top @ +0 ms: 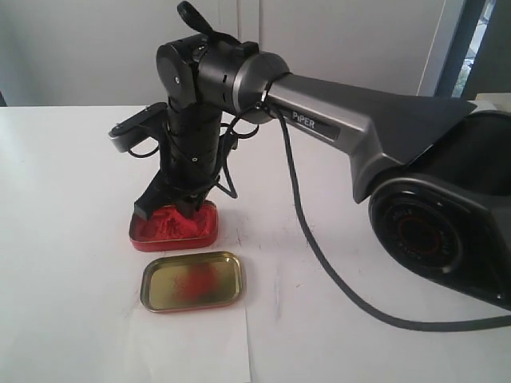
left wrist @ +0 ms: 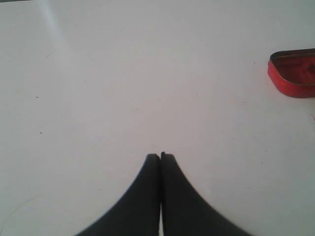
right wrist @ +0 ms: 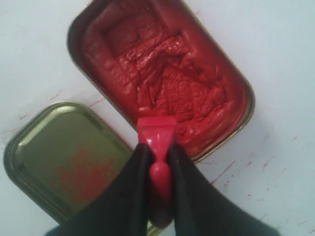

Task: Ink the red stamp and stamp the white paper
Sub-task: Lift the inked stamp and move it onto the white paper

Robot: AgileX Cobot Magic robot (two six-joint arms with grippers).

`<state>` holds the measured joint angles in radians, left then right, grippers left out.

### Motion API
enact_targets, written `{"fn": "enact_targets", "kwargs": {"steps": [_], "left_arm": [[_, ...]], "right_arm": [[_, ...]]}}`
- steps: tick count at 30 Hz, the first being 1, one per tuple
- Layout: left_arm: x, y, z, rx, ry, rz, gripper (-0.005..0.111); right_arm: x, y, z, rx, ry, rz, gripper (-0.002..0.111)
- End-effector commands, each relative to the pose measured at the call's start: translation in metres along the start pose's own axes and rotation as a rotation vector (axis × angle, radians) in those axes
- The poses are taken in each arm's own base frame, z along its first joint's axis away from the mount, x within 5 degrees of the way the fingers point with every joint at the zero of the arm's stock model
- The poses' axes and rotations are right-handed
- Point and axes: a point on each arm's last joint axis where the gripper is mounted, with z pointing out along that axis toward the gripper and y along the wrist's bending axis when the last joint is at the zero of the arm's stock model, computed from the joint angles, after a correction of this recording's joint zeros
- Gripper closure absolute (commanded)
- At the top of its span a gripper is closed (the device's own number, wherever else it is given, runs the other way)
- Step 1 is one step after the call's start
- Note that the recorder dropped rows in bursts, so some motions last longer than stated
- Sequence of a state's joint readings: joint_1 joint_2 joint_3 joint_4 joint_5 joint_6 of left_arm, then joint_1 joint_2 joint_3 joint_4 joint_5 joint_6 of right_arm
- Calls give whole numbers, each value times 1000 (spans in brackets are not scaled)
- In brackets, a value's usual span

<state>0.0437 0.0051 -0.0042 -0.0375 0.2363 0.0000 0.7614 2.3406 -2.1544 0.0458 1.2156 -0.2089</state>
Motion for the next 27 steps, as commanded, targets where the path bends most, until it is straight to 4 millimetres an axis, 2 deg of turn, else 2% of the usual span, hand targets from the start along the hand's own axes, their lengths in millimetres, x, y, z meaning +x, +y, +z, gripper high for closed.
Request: {"fn": "enact_targets", "kwargs": {"steps": [1, 6, 9, 27], "left_arm": [[1, 0, 0, -1, -5, -13, 107], [1, 0, 0, -1, -5, -13, 107], [1, 0, 0, -1, -5, -13, 107], [1, 0, 0, -1, -5, -13, 107]], "right_arm": [[-4, 25, -13, -17, -22, -40, 108], [-6, 46, -20, -27, -33, -81, 108], [-1, 49, -24, -30, -22, -86, 108], [60, 56, -40, -47, 95, -79, 108]]}}
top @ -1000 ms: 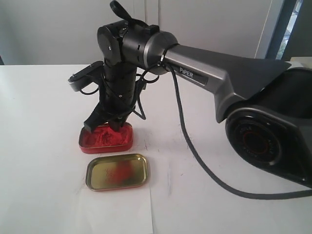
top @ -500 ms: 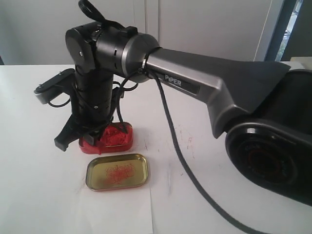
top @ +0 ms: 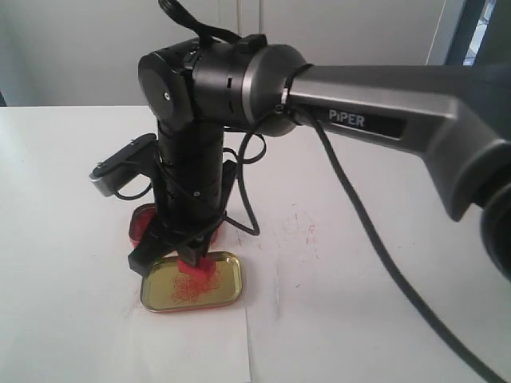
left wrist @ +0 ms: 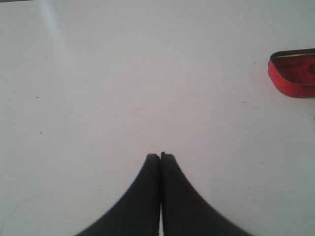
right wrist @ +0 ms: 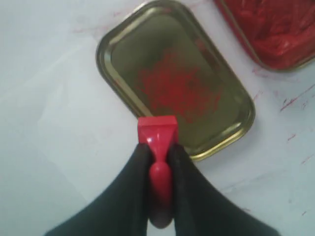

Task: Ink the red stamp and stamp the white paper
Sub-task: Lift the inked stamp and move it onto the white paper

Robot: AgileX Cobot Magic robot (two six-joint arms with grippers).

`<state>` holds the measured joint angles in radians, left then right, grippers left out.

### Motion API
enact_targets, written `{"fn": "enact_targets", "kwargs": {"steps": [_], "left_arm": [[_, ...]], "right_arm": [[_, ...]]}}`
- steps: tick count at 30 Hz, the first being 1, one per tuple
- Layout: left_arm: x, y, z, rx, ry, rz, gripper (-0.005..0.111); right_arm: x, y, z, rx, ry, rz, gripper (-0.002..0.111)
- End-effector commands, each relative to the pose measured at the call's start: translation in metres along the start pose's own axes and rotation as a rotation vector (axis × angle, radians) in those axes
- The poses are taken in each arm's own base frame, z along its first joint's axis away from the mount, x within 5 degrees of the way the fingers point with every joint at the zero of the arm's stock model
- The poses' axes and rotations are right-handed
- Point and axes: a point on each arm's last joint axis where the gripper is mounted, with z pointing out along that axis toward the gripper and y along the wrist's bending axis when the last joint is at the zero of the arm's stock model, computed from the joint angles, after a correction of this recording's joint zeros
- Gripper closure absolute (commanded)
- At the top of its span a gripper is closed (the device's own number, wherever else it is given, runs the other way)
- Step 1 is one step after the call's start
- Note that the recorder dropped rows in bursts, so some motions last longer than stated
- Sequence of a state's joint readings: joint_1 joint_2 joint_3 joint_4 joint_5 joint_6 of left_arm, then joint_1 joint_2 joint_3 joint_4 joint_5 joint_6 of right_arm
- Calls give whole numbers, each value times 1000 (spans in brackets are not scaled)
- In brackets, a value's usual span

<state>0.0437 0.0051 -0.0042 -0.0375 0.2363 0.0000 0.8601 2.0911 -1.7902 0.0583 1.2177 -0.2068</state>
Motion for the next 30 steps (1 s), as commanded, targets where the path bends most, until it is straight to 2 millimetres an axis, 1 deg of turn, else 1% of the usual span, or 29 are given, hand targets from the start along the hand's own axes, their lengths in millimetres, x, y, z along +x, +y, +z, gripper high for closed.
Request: {"fn": "enact_targets", "kwargs": {"steps": [1, 7, 10, 16, 21, 26, 30], "left_arm": [[1, 0, 0, -1, -5, -13, 107], [1, 0, 0, -1, -5, -13, 107], [1, 0, 0, -1, -5, -13, 107], [1, 0, 0, -1, -5, -13, 107], [1, 0, 0, -1, -5, -13, 107], [1, 0, 0, -1, -5, -13, 107], [1, 0, 0, -1, -5, -13, 107]], "right_arm": [[16, 2, -6, 8, -21, 7, 108], [36, 5, -3, 13, -36, 12, 108], [46, 7, 0, 12, -31, 43, 108], [60, 11, 5, -6, -28, 57, 108], [62, 20, 9, -21, -22, 43, 108], [57, 40, 10, -19, -48, -15, 108], [55, 49, 10, -21, -52, -39, 108]]}}
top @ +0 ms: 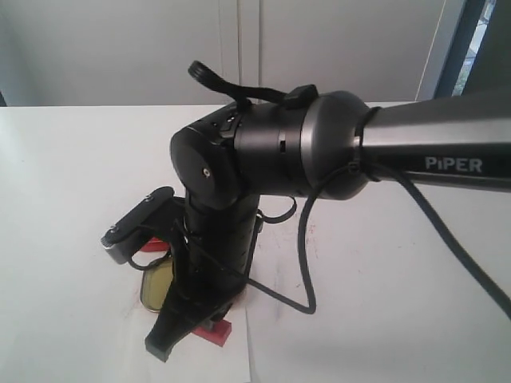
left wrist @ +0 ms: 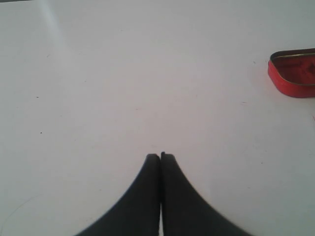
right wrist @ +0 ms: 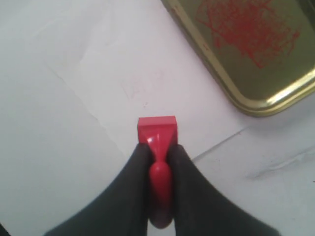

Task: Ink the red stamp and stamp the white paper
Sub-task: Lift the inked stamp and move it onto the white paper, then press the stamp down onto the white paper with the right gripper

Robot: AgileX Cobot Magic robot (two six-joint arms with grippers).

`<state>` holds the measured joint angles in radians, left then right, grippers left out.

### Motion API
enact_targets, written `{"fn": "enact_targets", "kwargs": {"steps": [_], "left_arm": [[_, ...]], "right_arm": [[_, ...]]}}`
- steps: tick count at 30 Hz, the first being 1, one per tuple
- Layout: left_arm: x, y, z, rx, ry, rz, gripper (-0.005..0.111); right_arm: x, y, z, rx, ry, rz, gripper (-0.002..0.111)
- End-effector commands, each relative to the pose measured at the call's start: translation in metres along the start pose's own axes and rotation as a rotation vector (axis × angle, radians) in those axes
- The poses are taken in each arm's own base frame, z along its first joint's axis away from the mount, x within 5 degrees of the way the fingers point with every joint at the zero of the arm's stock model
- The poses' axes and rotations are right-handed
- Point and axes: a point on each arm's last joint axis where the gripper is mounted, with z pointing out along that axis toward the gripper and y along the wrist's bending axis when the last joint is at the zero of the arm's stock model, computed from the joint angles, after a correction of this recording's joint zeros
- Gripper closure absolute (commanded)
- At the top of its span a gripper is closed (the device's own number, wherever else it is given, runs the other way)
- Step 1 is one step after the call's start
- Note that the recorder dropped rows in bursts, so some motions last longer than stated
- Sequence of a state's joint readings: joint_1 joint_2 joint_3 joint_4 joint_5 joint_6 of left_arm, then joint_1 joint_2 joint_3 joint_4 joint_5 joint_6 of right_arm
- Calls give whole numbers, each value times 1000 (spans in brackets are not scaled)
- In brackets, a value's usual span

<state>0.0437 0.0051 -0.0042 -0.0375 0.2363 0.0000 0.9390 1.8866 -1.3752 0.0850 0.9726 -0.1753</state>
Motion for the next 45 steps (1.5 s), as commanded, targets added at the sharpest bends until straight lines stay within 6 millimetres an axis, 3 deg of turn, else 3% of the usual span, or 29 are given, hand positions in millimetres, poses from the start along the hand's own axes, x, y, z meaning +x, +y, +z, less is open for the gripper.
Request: {"fn": "enact_targets", "kwargs": {"steps": [1, 16, 24, 45], "left_arm": [[1, 0, 0, -1, -5, -13, 107], [1, 0, 0, -1, -5, -13, 107], [1, 0, 0, -1, -5, -13, 107], [1, 0, 0, -1, -5, -13, 107]], "right_arm": [[-1, 7, -3, 2, -17, -19, 108], [3, 5, -2, 20, 26, -35, 108], [-4, 4, 16, 28, 10, -30, 108], [-10, 7, 40, 34, -4, 8, 108]]}}
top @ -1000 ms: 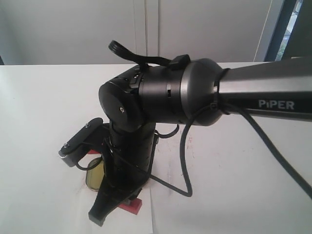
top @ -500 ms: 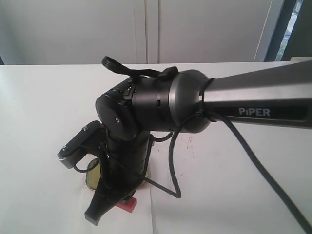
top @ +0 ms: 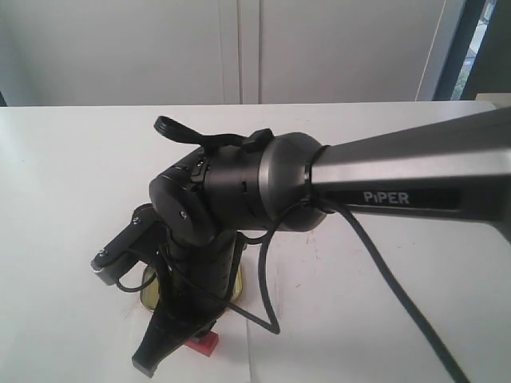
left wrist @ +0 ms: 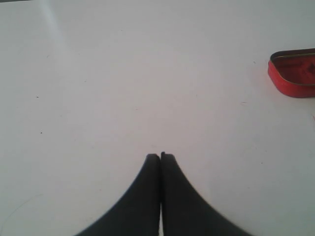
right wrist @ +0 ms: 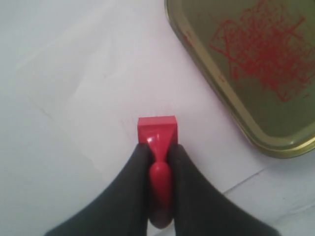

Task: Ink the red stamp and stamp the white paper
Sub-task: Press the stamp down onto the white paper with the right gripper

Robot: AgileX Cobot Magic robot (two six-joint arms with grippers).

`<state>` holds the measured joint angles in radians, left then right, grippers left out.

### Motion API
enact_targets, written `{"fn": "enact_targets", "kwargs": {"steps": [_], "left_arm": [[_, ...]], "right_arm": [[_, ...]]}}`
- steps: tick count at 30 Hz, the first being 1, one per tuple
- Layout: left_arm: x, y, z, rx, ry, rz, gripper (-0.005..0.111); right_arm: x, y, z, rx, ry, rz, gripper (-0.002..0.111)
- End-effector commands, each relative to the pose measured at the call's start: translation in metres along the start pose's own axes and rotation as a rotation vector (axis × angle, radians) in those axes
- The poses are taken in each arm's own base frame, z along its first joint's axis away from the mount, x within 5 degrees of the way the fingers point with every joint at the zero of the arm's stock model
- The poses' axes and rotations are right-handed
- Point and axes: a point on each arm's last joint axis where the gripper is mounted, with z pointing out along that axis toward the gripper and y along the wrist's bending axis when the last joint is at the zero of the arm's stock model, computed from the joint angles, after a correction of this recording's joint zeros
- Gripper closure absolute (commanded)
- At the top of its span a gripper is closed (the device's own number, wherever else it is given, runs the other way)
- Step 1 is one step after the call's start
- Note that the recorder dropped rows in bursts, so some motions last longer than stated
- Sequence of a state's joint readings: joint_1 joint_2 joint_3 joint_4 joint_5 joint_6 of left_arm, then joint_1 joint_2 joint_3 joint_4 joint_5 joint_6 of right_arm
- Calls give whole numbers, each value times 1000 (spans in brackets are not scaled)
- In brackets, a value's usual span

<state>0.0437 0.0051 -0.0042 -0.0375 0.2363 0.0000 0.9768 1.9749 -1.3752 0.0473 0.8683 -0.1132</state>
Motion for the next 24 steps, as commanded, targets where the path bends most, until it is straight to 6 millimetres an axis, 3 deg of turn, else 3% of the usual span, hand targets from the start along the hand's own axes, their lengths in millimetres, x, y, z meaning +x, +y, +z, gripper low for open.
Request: {"fn": "enact_targets", "kwargs": {"steps": [1, 11, 21, 24], "left_arm": [[1, 0, 0, -1, -5, -13, 107], [1, 0, 0, -1, -5, -13, 107], [1, 0, 0, -1, -5, -13, 107], [1, 0, 0, -1, -5, -13, 107]], "right_arm": [[0, -1, 6, 5, 7, 1, 108], [-5, -1, 11, 10, -33, 9, 108], [3, -1, 49, -8, 91, 26, 108], [7, -1, 52, -13, 128, 16, 108]]}}
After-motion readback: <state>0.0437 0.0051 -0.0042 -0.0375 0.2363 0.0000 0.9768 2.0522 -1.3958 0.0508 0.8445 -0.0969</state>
